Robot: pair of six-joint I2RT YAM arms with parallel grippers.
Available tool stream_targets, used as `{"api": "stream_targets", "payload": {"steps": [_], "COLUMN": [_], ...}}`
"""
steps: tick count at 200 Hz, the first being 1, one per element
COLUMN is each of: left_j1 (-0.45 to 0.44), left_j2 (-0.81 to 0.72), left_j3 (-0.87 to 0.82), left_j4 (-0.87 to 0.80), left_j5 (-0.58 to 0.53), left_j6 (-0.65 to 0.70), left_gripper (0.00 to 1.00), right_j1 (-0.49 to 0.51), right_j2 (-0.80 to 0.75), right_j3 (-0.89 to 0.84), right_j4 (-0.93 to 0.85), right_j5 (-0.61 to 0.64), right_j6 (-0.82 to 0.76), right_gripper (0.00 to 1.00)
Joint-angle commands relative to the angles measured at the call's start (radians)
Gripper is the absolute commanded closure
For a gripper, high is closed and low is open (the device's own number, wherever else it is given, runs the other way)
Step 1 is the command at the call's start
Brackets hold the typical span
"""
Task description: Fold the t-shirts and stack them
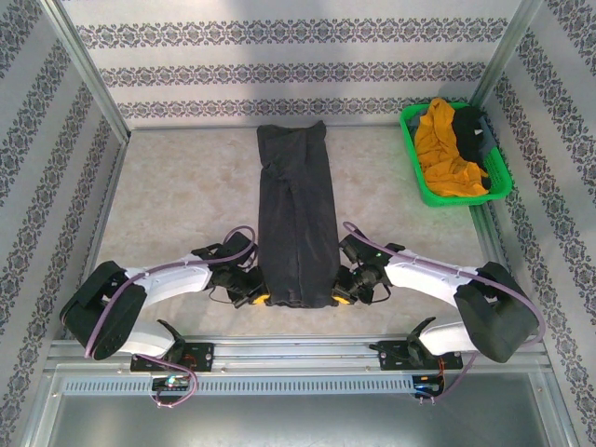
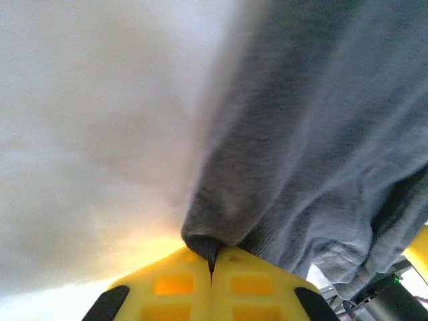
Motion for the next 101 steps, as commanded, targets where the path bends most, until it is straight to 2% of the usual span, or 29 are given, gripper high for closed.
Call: {"api": "stream_targets", "payload": {"steps": [1,61,101], "left_j1": [-0.016,-0.026,-0.028], "left_j2": [-0.045,-0.165,-0.275], "left_j3": [-0.014,-0.092,-0.047], "left_j4": [0.062,-0.017,-0.03], "left_j5": [0.007,0.055,-0.036], "left_j6": [-0.011,-0.026,-0.031], "left_gripper": [1.0,1.0,1.0], "right_j1": [0.011,0.033,0.008], "right_j2": [-0.031,-0.127,-0.181], "right_j3": [0.028,0.051,0.115], "right_j4": [-0.018,-0.142,-0.194], "right_j5": [-0.011,-0.05,-0.042], "right_j6": [-0.013,-0.023,-0.018], "right_gripper": [1.0,1.0,1.0]}}
